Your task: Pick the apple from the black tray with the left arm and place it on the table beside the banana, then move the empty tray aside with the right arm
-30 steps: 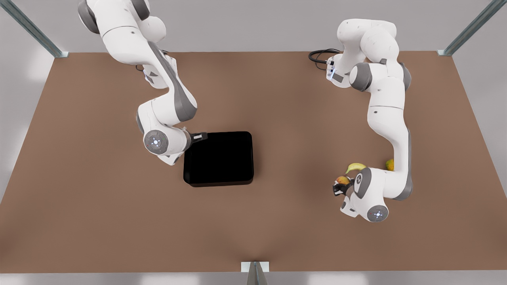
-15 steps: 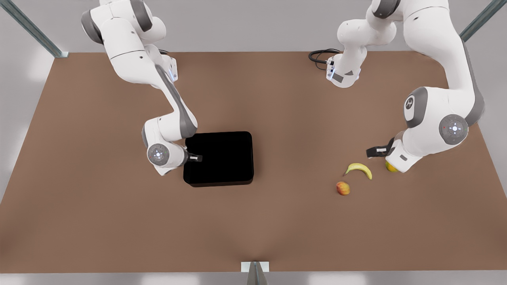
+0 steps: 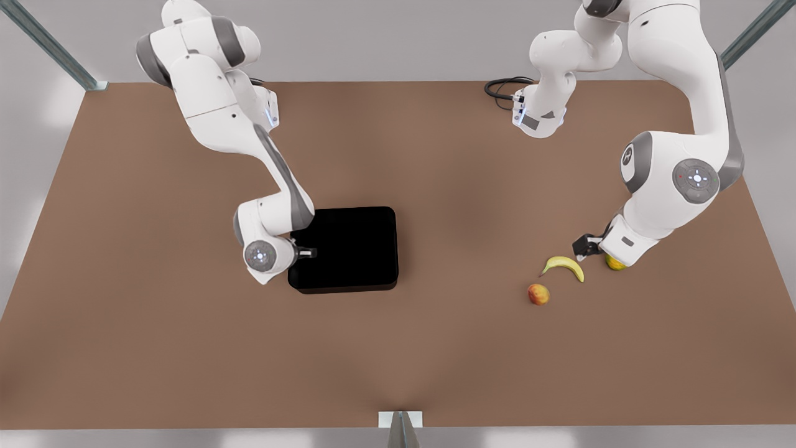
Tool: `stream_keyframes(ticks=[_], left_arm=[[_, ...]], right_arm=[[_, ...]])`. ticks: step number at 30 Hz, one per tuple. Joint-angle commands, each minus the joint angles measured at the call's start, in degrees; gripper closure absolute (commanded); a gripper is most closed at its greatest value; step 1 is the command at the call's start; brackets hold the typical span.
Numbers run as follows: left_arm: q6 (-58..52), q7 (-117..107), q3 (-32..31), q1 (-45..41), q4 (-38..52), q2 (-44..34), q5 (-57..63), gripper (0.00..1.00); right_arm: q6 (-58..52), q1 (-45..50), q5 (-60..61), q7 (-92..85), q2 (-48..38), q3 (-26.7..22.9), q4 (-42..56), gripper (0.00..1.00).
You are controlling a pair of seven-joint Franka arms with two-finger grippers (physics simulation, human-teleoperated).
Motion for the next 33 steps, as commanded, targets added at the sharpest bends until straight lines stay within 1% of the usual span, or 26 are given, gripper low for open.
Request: stream_keyframes(ticks=[1,5,6,7,8,10,13,15,19,22,25,29,30,31,33], left_arm=[[1.18,1.05,-0.01,0.01,0.03,-0.05,0.19,0.0],[1.18,1.05,-0.01,0.01,0.03,-0.05,0.19,0.0],[1.18,1.05,-0.01,0.01,0.03,-0.05,0.19,0.0],[1.18,1.05,-0.01,0.01,0.03,-0.05,0.19,0.0],[1.18,0.96,-0.01,0.01,0.03,-0.05,0.19,0.0],[1.18,0.96,-0.01,0.01,0.03,-0.05,0.19,0.0],[1.18,0.78,-0.01,0.01,0.03,-0.05,0.19,0.0],[1.18,0.78,-0.01,0.01,0.03,-0.05,0.19,0.0],[1.18,0.87,-0.01,0.01,0.03,-0.05,0.19,0.0],[1.18,0.87,-0.01,0.01,0.03,-0.05,0.19,0.0],[1.18,0.87,-0.01,0.01,0.03,-0.05,0.19,0.0],[1.18,0.87,-0.01,0.01,0.03,-0.05,0.19,0.0],[1.18,0.87,-0.01,0.01,0.03,-0.05,0.19,0.0],[1.18,0.87,-0.01,0.01,0.03,-0.05,0.19,0.0],[1.18,0.87,-0.01,0.01,0.03,-0.05,0.19,0.0]], right_arm=[[1.75,0.01,0.32,-13.9,0.84,0.03,-0.1,0.0],[1.66,0.01,0.32,-13.54,0.84,0.03,-0.01,0.01],[1.57,0.01,0.41,-13.81,0.84,0.03,-0.01,0.2],[1.57,0.01,0.5,-13.81,0.84,0.03,-0.01,0.34],[1.57,0.01,0.5,-13.98,0.84,0.03,-0.01,0.43],[1.57,0.01,0.5,-13.98,0.84,0.03,0.08,0.48],[1.48,0.01,0.5,-13.98,0.84,0.03,-0.01,0.64],[1.22,0.1,0.5,-13.98,0.75,0.12,-0.01,0.72],[0.52,0.01,0.5,-14.95,0.23,0.29,0.08,0.8],[-1.15,0.1,1.64,-14.95,-0.65,0.73,0.34,0.88],[-3.87,0.1,1.64,-14.25,-2.32,1.17,0.78,0.89],[-12.75,-0.08,1.64,-15.04,-7.68,0.47,5.17,0.91],[-15.65,-0.26,1.56,-15.21,-8.56,-0.14,6.75,0.91],[-20.3,-0.26,1.64,-17.76,-9.27,-2.07,9.39,0.91],[-27.25,-0.26,1.47,-22.94,-9.27,-7.52,13.96,0.91]])
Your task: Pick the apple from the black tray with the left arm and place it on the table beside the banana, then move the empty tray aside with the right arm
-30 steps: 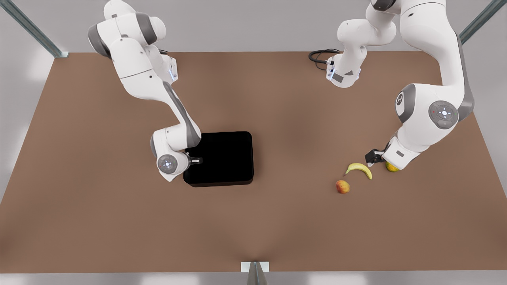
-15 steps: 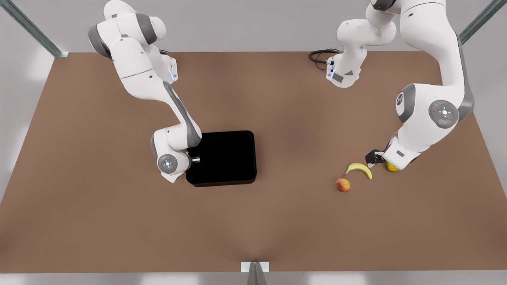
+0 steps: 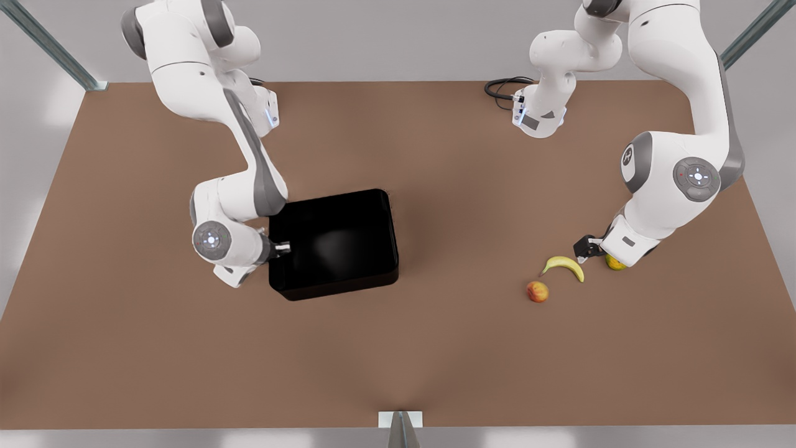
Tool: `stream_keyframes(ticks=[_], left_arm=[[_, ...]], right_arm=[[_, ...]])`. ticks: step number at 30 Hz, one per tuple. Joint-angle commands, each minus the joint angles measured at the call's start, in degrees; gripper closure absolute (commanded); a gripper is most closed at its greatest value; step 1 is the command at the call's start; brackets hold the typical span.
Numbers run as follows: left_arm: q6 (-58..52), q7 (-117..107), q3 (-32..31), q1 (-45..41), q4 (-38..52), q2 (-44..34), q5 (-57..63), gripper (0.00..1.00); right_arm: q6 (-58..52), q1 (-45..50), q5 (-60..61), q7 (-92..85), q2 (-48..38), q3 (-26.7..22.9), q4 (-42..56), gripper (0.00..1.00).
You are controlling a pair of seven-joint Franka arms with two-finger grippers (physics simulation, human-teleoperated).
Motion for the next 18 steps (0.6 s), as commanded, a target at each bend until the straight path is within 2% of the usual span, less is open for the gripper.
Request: stream_keyframes(ticks=[1,6,8,9,12,18], left_arm=[[-0.02,0.04,-0.02,0.0,0.03,-0.06,0.06,0.0],[-0.02,-0.05,0.07,0.0,0.03,-0.06,0.06,0.0],[-0.02,-0.92,0.07,0.0,0.03,-0.06,-0.03,0.0],[-0.11,-1.28,0.07,0.0,0.03,-0.06,-0.03,0.0],[-0.11,-1.01,0.07,0.0,0.03,-0.06,0.06,0.0],[-2.83,-0.84,-0.19,-0.35,1.61,0.03,2.52,0.0]], right_arm=[[-16.02,-0.1,-0.55,-13.01,-0.24,-4.11,3.36,0.91],[-17.17,-0.19,-1.35,-26.99,0.9,-12.9,5.28,0.92],[-16.73,-0.28,-1.61,-33.85,5.91,-17.29,10.47,0.93],[-16.64,-1.07,-1.52,-35.87,8.02,-17.91,13.9,0.93],[-7.94,-2.82,-1.17,-44.22,11.71,-20.46,14.26,0.94],[-3.81,-4.06,1.73,-45.89,16.99,-21.34,14.17,0.95]])
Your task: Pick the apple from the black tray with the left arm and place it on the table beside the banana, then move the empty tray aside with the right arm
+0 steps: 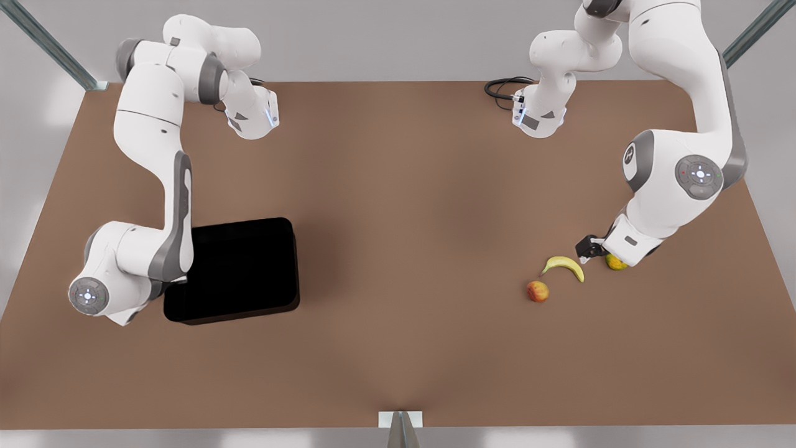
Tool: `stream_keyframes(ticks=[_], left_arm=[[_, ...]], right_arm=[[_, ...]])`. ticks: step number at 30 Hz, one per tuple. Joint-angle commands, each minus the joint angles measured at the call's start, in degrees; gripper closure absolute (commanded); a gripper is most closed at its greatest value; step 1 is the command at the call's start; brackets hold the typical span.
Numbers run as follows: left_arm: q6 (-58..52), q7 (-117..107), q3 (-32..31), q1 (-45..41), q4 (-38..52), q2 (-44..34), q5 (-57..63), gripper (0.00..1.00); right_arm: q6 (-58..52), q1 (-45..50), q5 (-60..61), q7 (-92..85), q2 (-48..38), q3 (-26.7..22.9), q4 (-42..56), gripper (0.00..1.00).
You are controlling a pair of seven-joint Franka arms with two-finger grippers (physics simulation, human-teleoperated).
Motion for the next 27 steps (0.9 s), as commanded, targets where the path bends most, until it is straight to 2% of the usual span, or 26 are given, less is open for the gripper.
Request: stream_keyframes(ticks=[1,8,9,10,12,14,16,18,19,20,21,22,23,24,27], left_arm=[[-1.9,-0.56,-0.11,-0.38,0.9,0.23,1.37,0.0],[-2.34,-0.91,-0.02,-0.29,1.96,0.85,0.84,0.0],[-2.42,-0.91,-0.02,-0.29,1.96,0.85,0.93,0.0],[-2.42,-0.91,-0.02,-0.29,1.96,0.85,1.01,0.0],[-2.95,-0.91,0.07,-0.11,2.05,0.85,1.19,0.0],[-2.95,-0.91,0.07,-0.11,2.05,0.85,1.19,0.0],[-2.95,-0.91,0.07,-0.11,2.05,0.85,1.19,0.0],[-2.95,-0.91,0.07,-0.11,2.05,0.85,1.1,0.0],[-2.95,-0.91,0.07,-0.02,2.05,0.85,1.1,0.0],[-2.95,-0.82,0.07,-0.02,2.05,0.85,1.1,0.0],[-2.95,-0.82,0.07,-0.02,2.05,0.85,1.1,0.0],[-2.95,-0.91,0.07,-0.02,2.05,0.85,1.1,0.0],[-2.95,-0.82,0.07,-0.02,2.05,0.85,1.1,0.0],[-2.95,-0.82,0.07,-0.02,2.05,0.85,1.1,0.0],[-2.95,-0.91,0.07,-0.11,2.05,0.85,1.1,0.0]], right_arm=[[3.77,-0.02,0.54,-21.75,1.06,-0.08,0.01,0.95],[8.43,-0.81,0.63,-22.19,6.6,-0.16,0.01,0.95],[8.43,-0.81,0.63,-22.19,6.6,-0.16,0.01,0.92],[8.43,-0.72,0.63,-21.57,6.51,-0.16,0.01,0.73],[8.69,-0.64,0.8,-20.96,6.42,-0.16,0.01,0.0],[7.64,-0.28,0.8,-21.13,3.18,-0.52,0.19,0.0],[2.98,0.95,0.63,-20.87,-6.84,0.63,0.19,0.0],[-8.43,1.12,-0.25,-15.6,-10.45,2.21,7.03,0.0],[-11.61,1.12,-0.95,-10.68,-12.99,5.1,8.89,0.0],[-11.7,0.33,-6.66,-4.62,-16.16,13.18,7.84,0.0],[-10.12,-0.28,-6.67,-1.97,-20.55,15.91,1.69,0.0],[-3.71,-4.84,-6.75,-1.97,-26.08,22.06,-7.79,0.0],[4.47,-7.31,-7.63,-1.88,-31.63,26.11,-17.91,0.0],[4.47,-8.19,-7.9,-0.04,-32.07,27.69,-18.45,0.0],[4.21,-8.46,-7.9,-0.04,-32.16,27.87,-18.45,0.0]])
